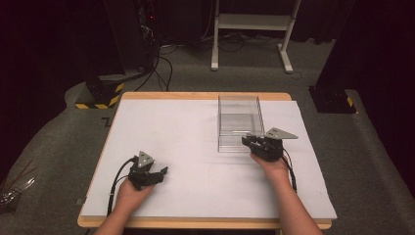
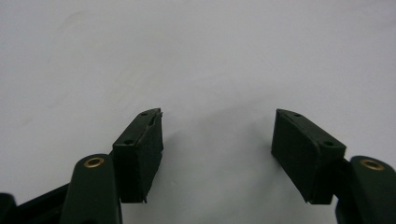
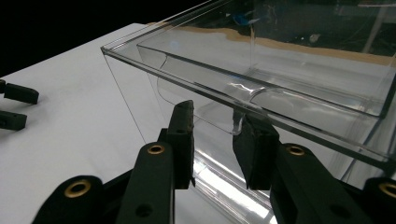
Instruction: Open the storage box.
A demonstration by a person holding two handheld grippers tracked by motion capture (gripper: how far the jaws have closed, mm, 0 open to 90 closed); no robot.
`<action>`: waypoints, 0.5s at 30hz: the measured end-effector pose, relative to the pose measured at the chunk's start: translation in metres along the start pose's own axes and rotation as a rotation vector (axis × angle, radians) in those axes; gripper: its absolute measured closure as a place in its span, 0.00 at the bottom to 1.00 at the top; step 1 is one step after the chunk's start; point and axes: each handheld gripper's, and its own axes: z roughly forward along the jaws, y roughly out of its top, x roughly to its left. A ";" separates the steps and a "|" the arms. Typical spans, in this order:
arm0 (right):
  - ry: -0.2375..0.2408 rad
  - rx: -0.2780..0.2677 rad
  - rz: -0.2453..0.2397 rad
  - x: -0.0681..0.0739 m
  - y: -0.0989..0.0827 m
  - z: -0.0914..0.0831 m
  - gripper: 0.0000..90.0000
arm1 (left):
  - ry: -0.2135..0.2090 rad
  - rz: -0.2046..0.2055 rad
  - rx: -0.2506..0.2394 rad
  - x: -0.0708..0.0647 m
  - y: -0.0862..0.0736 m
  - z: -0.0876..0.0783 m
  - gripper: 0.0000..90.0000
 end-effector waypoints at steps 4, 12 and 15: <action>0.009 -0.002 -0.002 -0.001 -0.001 -0.001 0.80 | 0.000 0.000 0.000 0.000 0.000 0.000 0.38; 0.024 -0.005 -0.006 -0.003 -0.002 -0.006 0.84 | 0.000 0.000 0.000 0.000 0.000 0.000 0.38; 0.025 -0.006 -0.006 -0.003 -0.003 -0.008 0.85 | 0.000 0.000 0.000 0.000 0.000 0.000 0.38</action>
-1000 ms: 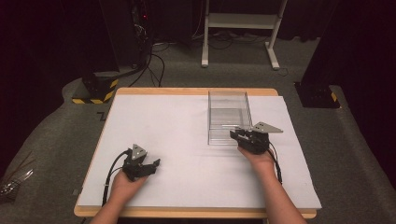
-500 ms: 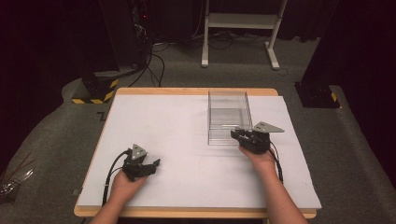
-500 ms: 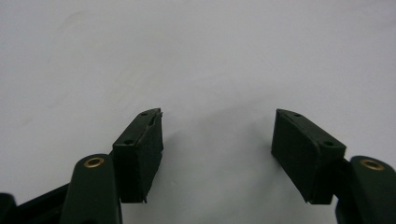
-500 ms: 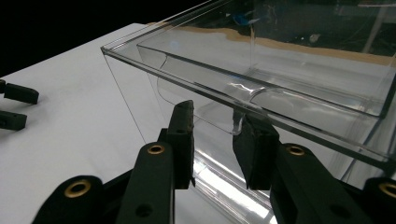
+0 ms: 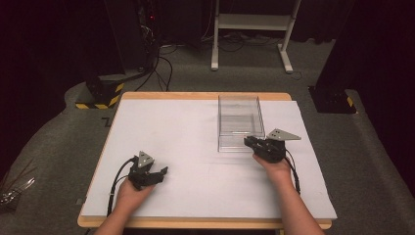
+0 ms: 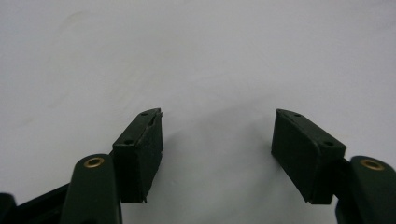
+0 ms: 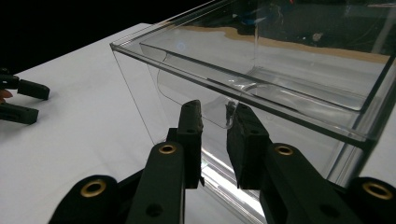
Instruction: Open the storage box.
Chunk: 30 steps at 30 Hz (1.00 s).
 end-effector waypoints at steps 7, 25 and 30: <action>0.007 -0.002 -0.005 0.001 -0.003 -0.005 0.87 | 0.000 0.000 -0.001 0.000 0.000 0.000 0.38; 0.040 -0.021 -0.009 0.007 -0.012 -0.018 0.90 | 0.000 0.000 0.000 0.000 0.000 0.000 0.38; 0.043 -0.027 -0.007 0.009 -0.015 -0.022 0.90 | 0.000 0.000 0.000 0.000 0.000 0.000 0.38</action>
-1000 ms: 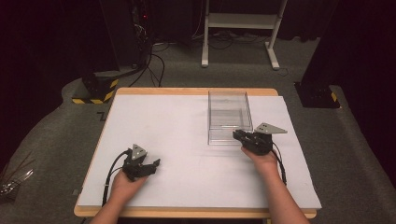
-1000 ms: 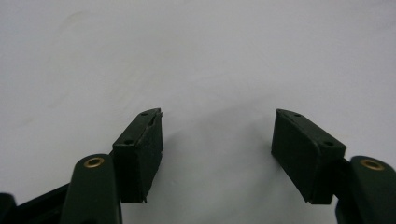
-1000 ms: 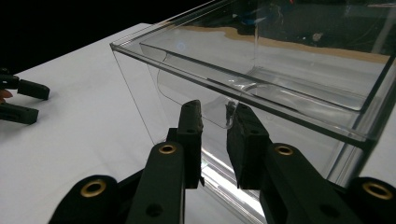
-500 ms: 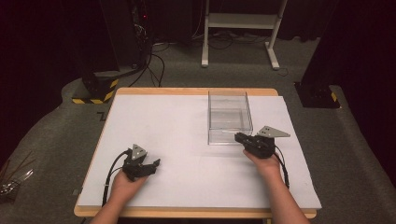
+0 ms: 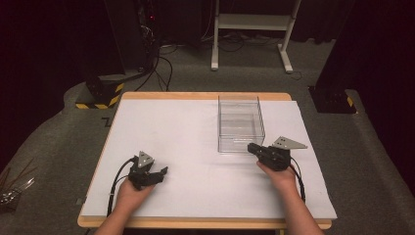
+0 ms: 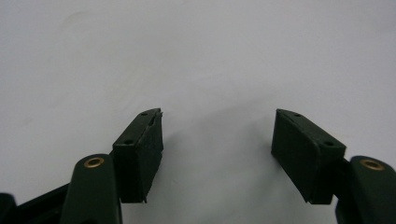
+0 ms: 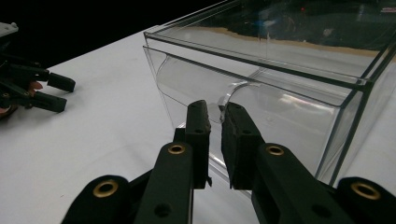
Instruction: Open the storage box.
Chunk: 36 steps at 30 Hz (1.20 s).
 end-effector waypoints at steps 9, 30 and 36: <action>0.015 -0.001 -0.009 0.002 -0.003 -0.005 0.91 | 0.000 0.000 0.000 0.000 0.000 0.000 0.38; 0.075 0.007 -0.018 -0.001 -0.001 0.003 0.87 | 0.000 0.000 0.000 0.000 0.000 0.000 0.38; 0.083 0.006 -0.021 0.002 -0.003 -0.001 0.88 | 0.000 0.000 0.000 0.000 0.000 0.000 0.38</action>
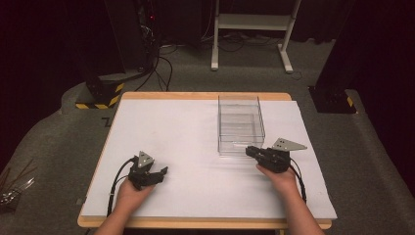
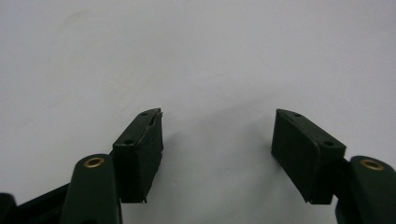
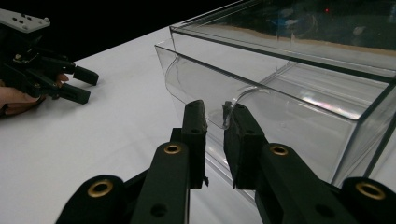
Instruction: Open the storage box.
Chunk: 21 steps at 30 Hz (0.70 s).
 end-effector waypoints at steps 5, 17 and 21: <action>0.003 0.007 -0.010 0.003 -0.001 -0.004 0.88 | 0.000 0.000 0.000 0.000 0.000 0.000 0.38; 0.001 -0.003 -0.008 0.011 -0.006 -0.011 0.90 | 0.001 0.000 0.000 0.000 0.000 0.000 0.38; 0.007 -0.003 -0.009 0.012 -0.007 -0.013 0.90 | 0.001 0.000 0.000 0.000 0.000 0.000 0.38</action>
